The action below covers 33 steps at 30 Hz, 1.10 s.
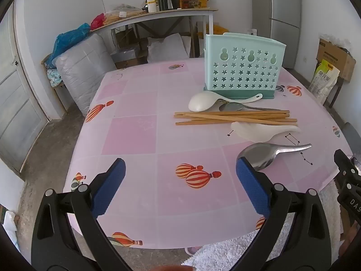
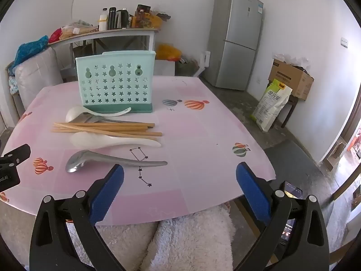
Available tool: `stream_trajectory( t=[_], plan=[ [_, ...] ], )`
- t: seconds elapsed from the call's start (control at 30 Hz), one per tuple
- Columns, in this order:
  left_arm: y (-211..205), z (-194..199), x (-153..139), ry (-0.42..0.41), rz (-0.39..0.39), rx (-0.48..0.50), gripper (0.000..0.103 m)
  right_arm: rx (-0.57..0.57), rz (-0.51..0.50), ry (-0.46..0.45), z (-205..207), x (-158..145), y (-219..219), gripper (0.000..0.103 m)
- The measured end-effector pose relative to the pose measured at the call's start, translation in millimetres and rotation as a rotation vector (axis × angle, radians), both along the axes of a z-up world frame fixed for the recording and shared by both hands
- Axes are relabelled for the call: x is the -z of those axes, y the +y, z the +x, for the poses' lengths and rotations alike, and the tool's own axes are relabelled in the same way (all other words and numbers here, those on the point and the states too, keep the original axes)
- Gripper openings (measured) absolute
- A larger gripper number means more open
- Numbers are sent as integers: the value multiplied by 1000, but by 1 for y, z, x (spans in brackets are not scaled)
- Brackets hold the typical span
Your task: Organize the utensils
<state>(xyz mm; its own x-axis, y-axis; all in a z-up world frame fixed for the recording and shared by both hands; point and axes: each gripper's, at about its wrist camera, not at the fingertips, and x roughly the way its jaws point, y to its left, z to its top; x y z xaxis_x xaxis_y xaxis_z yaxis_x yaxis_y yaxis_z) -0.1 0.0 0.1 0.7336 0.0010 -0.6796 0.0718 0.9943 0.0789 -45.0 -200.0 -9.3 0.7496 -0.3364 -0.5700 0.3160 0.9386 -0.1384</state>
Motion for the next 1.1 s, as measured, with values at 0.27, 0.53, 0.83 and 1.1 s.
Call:
stream_trajectory(
  t=[0.27,0.53,0.83,1.1],
  plan=[
    [-1,0,-1,1,-1,1,94,0,-8,4,0,-1,1,97],
    [-2,-1,-1,2,-2,7,94,-1,-5,-6,0,-1,3,97],
    [-1,-1,-1,5,-4,0,94,-4,-9,-6,-1,-3,2,97],
    [0,0,-1,4,-6,1,94,-7,-12,-10,0,-9,3,97]
  ],
)
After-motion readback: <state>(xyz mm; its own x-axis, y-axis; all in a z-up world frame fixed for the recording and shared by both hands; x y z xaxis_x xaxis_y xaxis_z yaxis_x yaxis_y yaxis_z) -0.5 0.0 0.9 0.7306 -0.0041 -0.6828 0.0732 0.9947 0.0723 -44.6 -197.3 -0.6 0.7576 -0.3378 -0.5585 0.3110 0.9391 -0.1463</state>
